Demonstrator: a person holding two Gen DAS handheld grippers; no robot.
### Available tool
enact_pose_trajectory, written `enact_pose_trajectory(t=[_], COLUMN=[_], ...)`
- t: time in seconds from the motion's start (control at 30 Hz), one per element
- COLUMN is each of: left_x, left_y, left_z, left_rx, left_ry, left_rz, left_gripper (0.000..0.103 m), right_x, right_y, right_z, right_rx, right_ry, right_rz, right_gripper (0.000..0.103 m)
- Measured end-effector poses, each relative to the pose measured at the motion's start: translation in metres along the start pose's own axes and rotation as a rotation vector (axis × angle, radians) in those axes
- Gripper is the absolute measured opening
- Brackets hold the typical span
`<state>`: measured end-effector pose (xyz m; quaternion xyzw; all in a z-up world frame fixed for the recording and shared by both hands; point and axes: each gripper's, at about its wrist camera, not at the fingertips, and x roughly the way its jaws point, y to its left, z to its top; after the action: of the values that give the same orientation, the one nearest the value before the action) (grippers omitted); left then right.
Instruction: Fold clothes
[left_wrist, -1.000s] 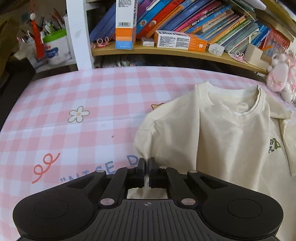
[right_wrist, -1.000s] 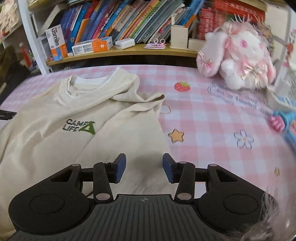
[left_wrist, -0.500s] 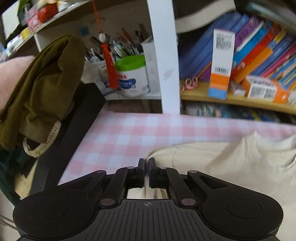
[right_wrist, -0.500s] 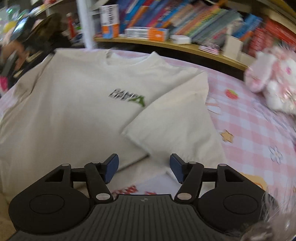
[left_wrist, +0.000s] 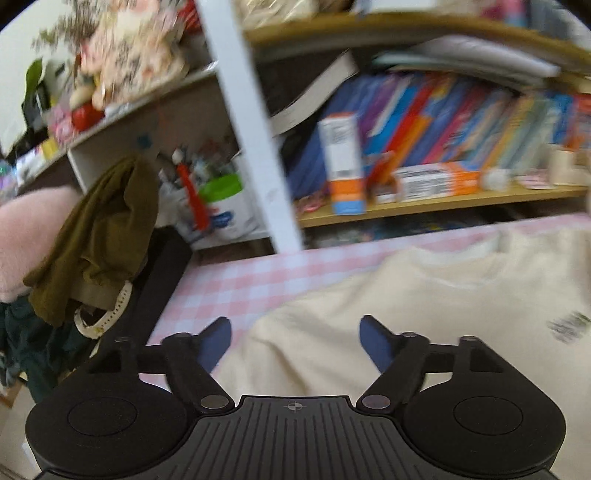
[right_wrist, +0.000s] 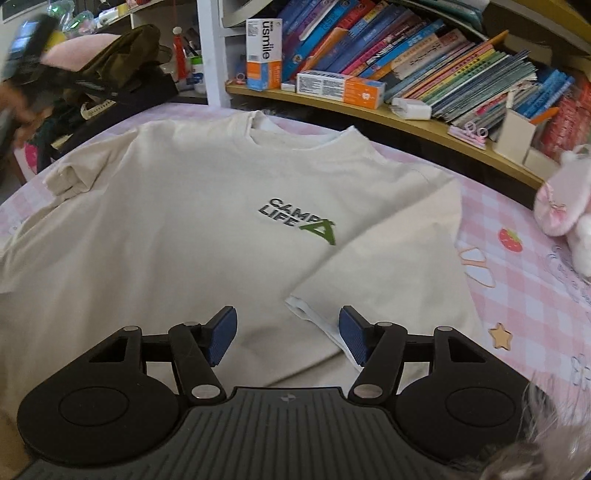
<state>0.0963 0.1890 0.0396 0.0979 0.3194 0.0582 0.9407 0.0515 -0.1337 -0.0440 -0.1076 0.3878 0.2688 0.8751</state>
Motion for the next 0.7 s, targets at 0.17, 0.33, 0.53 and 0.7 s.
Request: enact_pose_trajectory(t=[0.17,0.33,0.53,0.7], left_x=[-0.054,-0.091,-0.101,-0.114], left_y=[-0.039,-0.057,-0.081,-0.093], left_z=[-0.035,-0.070,-0.085,-0.093], left_rx=[-0.001,-0.194,-0.281,-0.258], left_ry=[0.002,-0.004,0.054,0.046], left_rz=[-0.042,0.030,0.015,0.046], left_gripper=[0.086,0.089,0.089,0.089], right_x=[0.012,0.011,-0.007,-0.035], right_y=[0.003,-0.010,-0.043,-0.094], right_z=[-0.001,0.000,0.000,0.008], right_rx=[-0.029,-0.007,0.060,0.138], right_ry=[0.028,0.023,-0.025,-0.089], right_rz=[-0.008,-0.052,-0.047,-0.128], right_gripper=[0.057,0.009,0.003,0.003])
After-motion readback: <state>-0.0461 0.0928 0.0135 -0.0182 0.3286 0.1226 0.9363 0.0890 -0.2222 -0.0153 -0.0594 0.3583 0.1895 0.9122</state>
